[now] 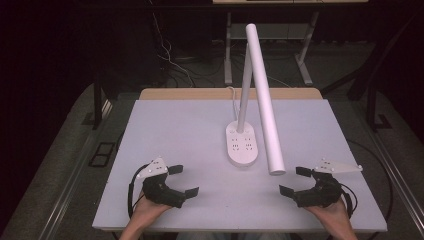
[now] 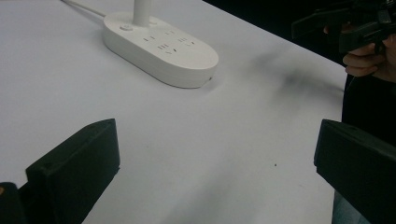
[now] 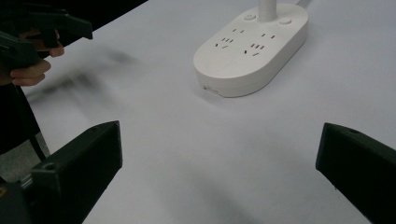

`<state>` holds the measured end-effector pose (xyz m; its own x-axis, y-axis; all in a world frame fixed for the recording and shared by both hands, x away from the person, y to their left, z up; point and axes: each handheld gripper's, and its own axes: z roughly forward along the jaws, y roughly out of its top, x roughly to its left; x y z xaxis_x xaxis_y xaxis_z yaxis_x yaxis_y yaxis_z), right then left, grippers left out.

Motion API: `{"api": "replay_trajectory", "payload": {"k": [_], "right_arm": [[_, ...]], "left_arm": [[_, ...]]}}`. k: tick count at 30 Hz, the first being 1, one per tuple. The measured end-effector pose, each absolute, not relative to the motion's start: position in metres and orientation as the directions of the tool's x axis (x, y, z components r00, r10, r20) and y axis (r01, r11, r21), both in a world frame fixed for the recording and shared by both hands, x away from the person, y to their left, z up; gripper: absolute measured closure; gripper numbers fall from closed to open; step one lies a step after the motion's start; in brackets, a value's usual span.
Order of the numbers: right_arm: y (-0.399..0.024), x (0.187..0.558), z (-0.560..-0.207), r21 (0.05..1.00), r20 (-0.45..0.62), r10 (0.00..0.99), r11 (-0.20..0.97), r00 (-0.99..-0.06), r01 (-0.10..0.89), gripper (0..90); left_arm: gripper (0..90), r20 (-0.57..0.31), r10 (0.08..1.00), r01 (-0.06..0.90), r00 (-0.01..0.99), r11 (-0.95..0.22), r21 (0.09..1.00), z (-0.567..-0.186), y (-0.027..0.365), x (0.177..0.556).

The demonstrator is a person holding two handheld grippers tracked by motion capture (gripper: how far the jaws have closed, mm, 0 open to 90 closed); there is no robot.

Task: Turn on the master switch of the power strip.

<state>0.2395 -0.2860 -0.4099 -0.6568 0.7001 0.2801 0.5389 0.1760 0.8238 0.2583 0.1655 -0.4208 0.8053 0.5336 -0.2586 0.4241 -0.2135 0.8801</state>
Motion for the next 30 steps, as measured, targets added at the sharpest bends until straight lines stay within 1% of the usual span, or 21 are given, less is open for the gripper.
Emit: {"api": "replay_trajectory", "payload": {"k": [9, 30], "right_arm": [[-0.2849, 0.2399, -0.4112, 0.813, 0.287, 0.689, 0.191, -0.665, 0.549, 0.1], [-0.2799, 0.2409, -0.4135, 0.797, 0.294, 0.671, 0.220, -0.680, 0.562, 0.1]], "left_arm": [[0.0, -0.266, 0.528, 0.429, 0.806, -0.211, 0.879, -0.4207, 0.1668, 0.2585], [0.0, -0.273, 0.529, 0.456, 0.804, -0.254, 0.853, -0.4192, 0.1639, 0.2574]]}}
